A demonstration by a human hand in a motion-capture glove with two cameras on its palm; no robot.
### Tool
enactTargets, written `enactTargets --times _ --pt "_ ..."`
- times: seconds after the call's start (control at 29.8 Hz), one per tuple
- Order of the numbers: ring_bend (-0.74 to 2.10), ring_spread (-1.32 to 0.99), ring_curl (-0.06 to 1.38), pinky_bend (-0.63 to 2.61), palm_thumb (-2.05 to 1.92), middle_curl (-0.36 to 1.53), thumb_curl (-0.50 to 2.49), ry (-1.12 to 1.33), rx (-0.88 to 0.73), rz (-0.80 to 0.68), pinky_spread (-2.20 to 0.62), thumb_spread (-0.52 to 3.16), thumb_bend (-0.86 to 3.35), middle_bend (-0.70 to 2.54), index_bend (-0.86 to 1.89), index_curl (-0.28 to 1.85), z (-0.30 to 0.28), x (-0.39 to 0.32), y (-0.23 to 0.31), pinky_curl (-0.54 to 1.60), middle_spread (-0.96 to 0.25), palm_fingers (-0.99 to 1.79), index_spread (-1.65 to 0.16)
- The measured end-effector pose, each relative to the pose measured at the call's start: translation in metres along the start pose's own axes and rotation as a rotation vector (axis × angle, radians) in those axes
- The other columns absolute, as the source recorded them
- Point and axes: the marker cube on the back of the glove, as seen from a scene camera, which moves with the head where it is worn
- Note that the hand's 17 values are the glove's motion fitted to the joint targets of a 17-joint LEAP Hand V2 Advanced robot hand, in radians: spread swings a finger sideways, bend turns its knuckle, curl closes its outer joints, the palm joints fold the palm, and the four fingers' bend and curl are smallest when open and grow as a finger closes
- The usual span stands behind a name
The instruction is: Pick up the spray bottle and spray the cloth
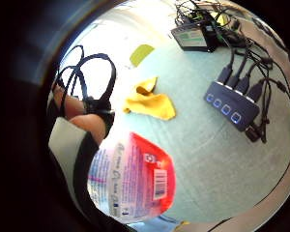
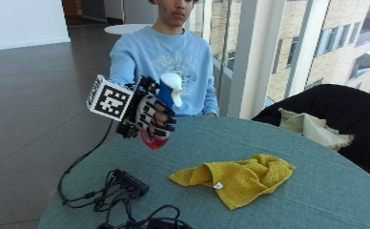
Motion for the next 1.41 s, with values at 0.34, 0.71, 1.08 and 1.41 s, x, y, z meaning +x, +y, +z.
enactTargets --times 0.34,0.71,1.08,1.41 --pt "0.58 -0.08 0.41 0.25 0.89 0.47 0.53 0.135 -0.255 0.135 0.06 0.80 -0.03 0.43 0.12 0.30 0.031 -0.025 -0.030 0.35 -0.08 1.18 -0.22" --pt "0.59 -0.07 0.41 0.27 0.88 0.48 0.56 0.258 -0.346 0.193 0.03 0.80 -0.03 0.44 0.12 0.31 0.064 -0.015 -0.038 0.36 -0.08 1.18 -0.21" --pt "0.61 -0.06 0.41 0.28 0.87 0.48 0.58 0.274 -0.415 0.214 0.02 0.82 -0.03 0.45 0.12 0.32 0.074 -0.019 -0.038 0.37 -0.09 1.18 -0.20" --pt "0.61 -0.06 0.41 0.31 0.86 0.48 0.58 0.291 -0.434 0.217 0.01 0.84 -0.02 0.46 0.12 0.31 0.078 -0.019 -0.039 0.38 -0.09 1.18 -0.19"
